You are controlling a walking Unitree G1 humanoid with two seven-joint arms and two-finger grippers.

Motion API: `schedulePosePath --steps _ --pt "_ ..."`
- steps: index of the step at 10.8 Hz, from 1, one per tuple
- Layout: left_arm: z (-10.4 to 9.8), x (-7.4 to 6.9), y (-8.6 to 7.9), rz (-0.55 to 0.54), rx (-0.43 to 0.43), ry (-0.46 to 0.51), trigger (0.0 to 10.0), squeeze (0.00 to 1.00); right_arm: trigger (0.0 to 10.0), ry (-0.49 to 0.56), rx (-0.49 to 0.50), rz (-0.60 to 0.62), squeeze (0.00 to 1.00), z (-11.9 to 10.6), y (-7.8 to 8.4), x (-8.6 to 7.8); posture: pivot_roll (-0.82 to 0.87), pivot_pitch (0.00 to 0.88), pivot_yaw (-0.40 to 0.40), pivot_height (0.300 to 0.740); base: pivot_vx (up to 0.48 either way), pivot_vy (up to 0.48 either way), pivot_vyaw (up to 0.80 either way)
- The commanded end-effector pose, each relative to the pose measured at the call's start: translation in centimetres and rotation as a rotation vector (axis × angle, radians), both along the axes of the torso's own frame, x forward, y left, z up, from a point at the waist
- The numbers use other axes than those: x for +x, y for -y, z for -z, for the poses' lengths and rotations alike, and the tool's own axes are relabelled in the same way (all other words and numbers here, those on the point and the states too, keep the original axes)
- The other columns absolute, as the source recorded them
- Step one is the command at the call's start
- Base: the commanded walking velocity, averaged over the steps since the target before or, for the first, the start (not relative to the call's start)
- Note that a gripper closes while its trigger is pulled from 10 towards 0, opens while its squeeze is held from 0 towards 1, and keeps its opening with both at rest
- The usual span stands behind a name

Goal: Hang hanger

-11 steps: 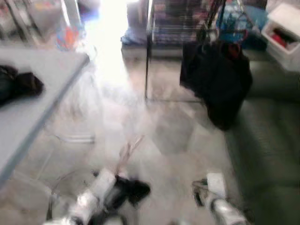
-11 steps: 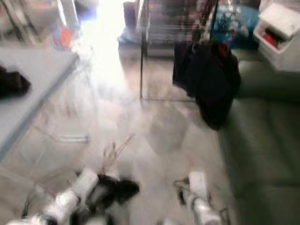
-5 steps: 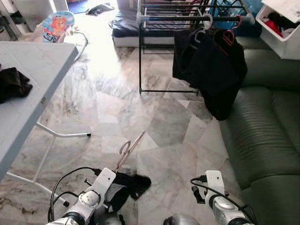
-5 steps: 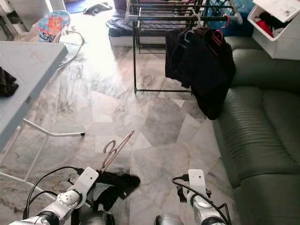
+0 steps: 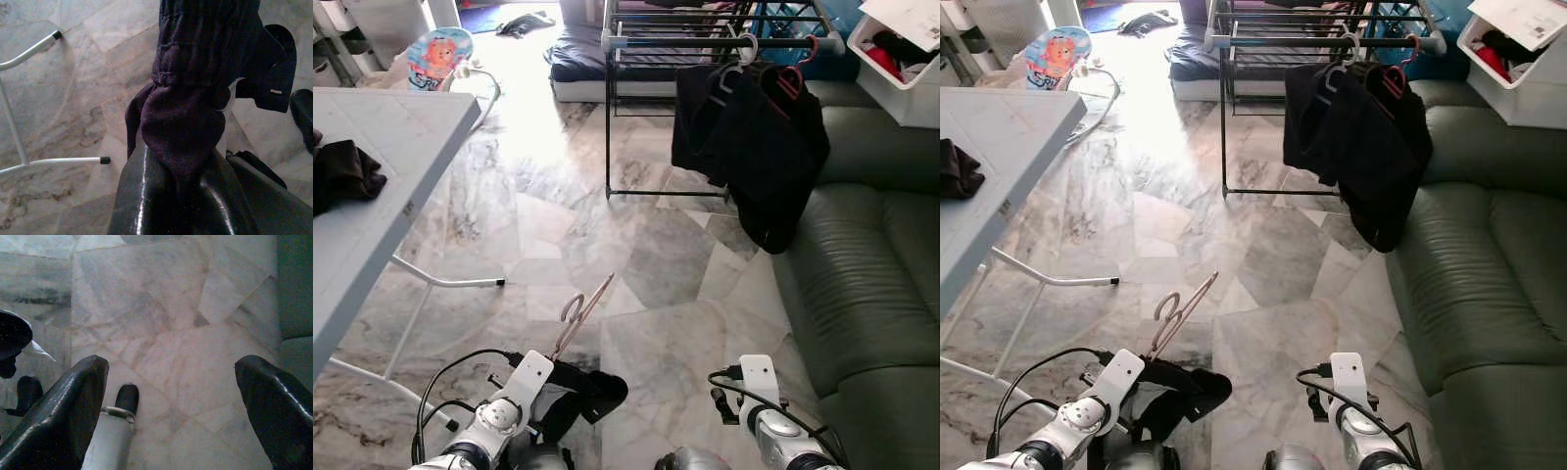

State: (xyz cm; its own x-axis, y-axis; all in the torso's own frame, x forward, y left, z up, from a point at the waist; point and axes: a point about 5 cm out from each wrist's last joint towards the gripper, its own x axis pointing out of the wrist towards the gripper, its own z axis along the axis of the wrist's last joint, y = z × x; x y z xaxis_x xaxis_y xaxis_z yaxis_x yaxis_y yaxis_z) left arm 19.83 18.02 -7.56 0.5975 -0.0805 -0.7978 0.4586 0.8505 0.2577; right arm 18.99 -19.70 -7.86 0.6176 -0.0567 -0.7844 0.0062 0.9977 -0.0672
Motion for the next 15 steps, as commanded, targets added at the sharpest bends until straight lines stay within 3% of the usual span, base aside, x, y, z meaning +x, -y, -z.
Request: schedulePosePath --steps 1,5,8,10,15 --pt "-0.3 0.5 -0.3 -0.012 0.004 0.025 10.0 0.00 10.0 0.010 0.001 -0.011 0.00 -0.2 -0.2 0.4 -0.07 0.000 -0.021 0.740 0.000 0.000 0.00" --pt "-0.4 0.7 -0.4 -0.020 0.007 0.034 10.0 0.00 10.0 0.011 0.026 0.037 0.00 -0.2 -0.2 0.4 -0.07 0.000 -0.019 0.740 0.000 0.000 0.00" --pt "-1.1 1.6 -1.6 -0.114 0.011 0.064 10.0 0.00 10.0 0.031 0.154 0.151 0.00 -0.6 -1.1 1.5 -0.07 0.000 -0.018 0.740 0.000 0.000 0.00" --pt "-1.2 1.8 -1.7 -0.115 0.015 0.067 10.0 0.00 10.0 0.041 0.178 0.124 0.00 -0.8 -1.9 2.2 -0.07 0.000 -0.012 0.740 0.000 0.000 0.00" --pt "-1.2 1.6 -2.0 -0.108 0.026 0.061 10.0 0.00 10.0 0.008 0.169 0.118 0.00 -0.4 -1.8 1.3 -0.06 0.000 -0.006 0.740 0.000 0.000 0.00"
